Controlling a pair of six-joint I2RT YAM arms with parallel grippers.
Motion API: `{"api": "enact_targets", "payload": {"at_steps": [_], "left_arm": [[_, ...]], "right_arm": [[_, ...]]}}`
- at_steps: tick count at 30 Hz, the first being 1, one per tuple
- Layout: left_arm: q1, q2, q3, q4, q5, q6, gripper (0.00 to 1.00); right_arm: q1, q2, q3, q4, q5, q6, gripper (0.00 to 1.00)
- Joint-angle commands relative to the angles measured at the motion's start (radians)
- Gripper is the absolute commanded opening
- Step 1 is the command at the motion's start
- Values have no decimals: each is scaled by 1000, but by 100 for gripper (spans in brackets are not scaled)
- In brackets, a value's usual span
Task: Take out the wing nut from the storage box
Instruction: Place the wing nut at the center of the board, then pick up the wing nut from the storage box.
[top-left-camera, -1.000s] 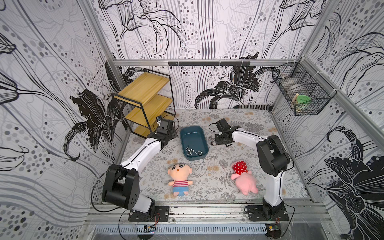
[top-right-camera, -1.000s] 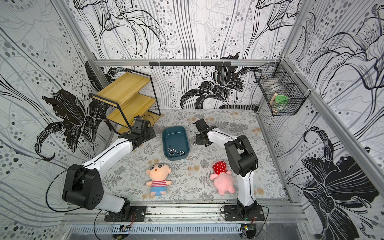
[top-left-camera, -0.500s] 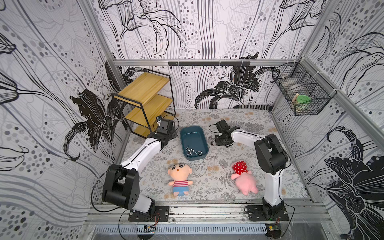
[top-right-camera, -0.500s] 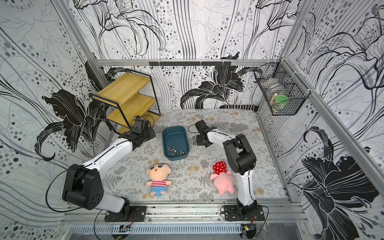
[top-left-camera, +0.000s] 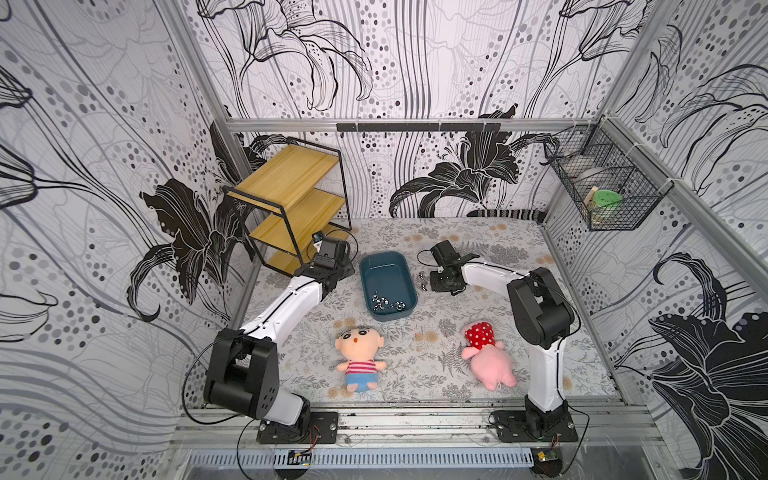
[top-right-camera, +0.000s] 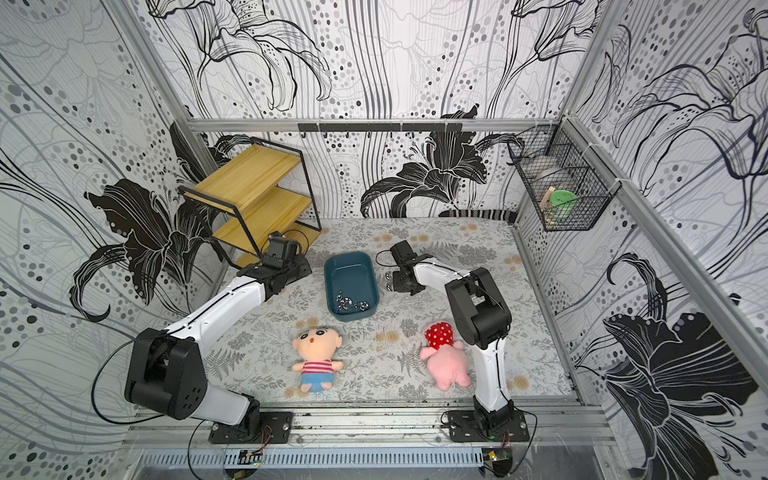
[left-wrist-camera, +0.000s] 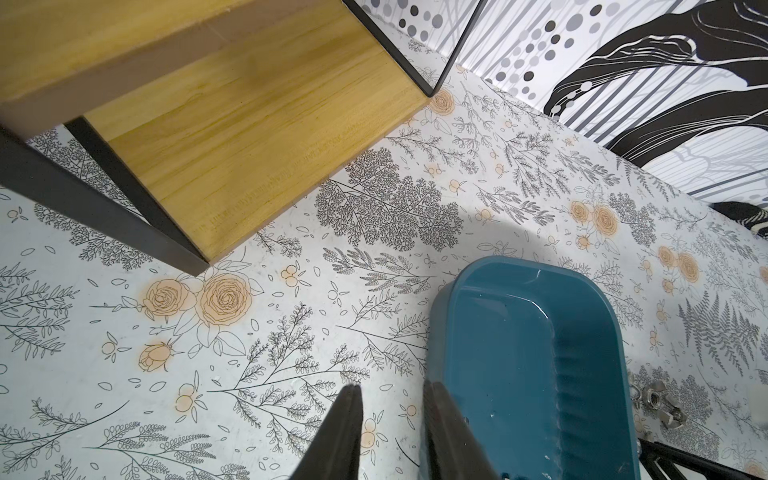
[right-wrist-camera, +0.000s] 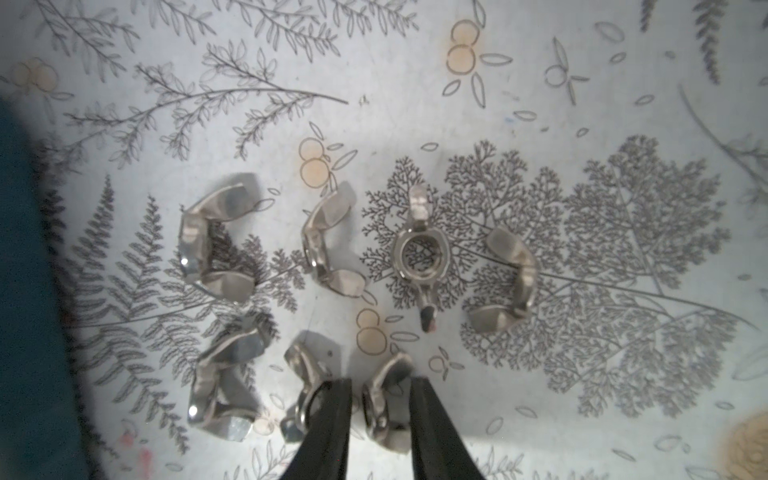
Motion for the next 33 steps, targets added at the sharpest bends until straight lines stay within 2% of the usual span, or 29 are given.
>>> {"api": "enact_targets", "payload": {"at_steps": [1,7,12,21,25,33], "left_arm": [[-3,-17,-9,21,-19,-6,32],[-3,-19,-11,22,-18,-8,32],[-2,-12,-11,31,-11,-9,32],[-3,-10,-14,30,-11,-14,32],[-2,-16,-14,25,-11,-13,32],[-3,-18,-4,19,-15,-8,32]], "right_arm": [[-4,-48,30,-44,26,-9,30],[14,-120,84,-80,41,-23,31],[109,-133,186,-115,58,-43,31],[287,-13,397,-120,-29,-39,31],[308,53,442,-117,-77,-23,31],[323,121,421,-64,-151,26,31]]}}
